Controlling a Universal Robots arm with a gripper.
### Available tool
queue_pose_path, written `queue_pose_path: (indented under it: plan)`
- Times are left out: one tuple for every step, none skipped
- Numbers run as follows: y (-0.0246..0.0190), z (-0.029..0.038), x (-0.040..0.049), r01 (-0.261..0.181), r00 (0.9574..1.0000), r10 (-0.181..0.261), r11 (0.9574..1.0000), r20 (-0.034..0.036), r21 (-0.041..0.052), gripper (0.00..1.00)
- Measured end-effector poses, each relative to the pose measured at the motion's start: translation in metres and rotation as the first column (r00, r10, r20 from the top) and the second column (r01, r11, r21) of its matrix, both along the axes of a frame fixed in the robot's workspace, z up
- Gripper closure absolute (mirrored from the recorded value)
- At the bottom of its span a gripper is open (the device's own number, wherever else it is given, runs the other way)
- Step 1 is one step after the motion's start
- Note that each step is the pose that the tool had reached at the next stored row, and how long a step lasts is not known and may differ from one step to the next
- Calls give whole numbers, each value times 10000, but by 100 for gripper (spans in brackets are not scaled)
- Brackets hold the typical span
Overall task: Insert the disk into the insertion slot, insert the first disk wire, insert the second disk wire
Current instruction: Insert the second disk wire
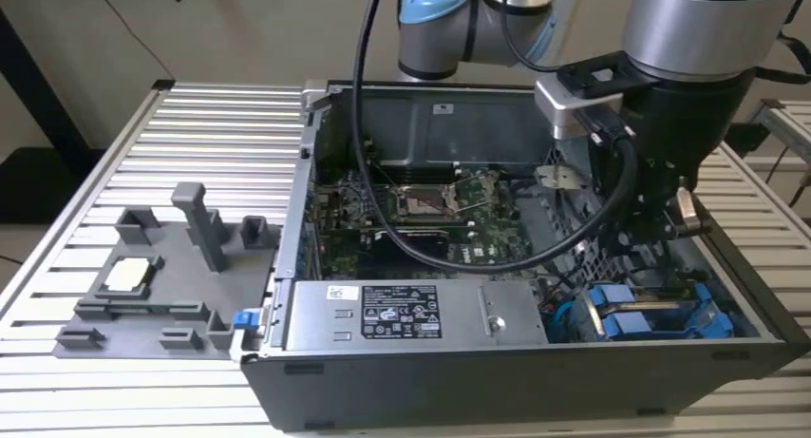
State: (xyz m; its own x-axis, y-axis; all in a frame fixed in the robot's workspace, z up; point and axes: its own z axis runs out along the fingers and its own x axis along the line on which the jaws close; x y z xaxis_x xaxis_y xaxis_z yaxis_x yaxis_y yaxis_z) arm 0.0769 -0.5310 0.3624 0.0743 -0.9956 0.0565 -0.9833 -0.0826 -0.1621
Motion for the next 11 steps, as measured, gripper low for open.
queue_pose_path:
  plan:
    - [-13,0,21,0,10000,0,10000,-24,-1,84]
    - [-25,0,42,1,10000,-1,10000,-46,-1,84]
    - [-38,0,64,0,10000,0,10000,-71,0,84]
    - [-51,0,84,0,10000,0,10000,-93,-1,84]
    - [-64,0,105,-1,9999,1,10000,-118,-1,84]
    - [-78,0,125,0,9999,0,10000,-140,0,84]
    - [-92,0,143,-1,9999,1,10000,-158,-2,84]
    - [-105,0,160,0,9998,0,10000,-176,-1,84]
    - [-119,0,177,0,9998,0,10000,-193,-1,84]
    - [-132,0,192,0,9998,0,10000,-210,-1,84]
    - [-144,0,205,-1,9997,1,10000,-225,-1,84]
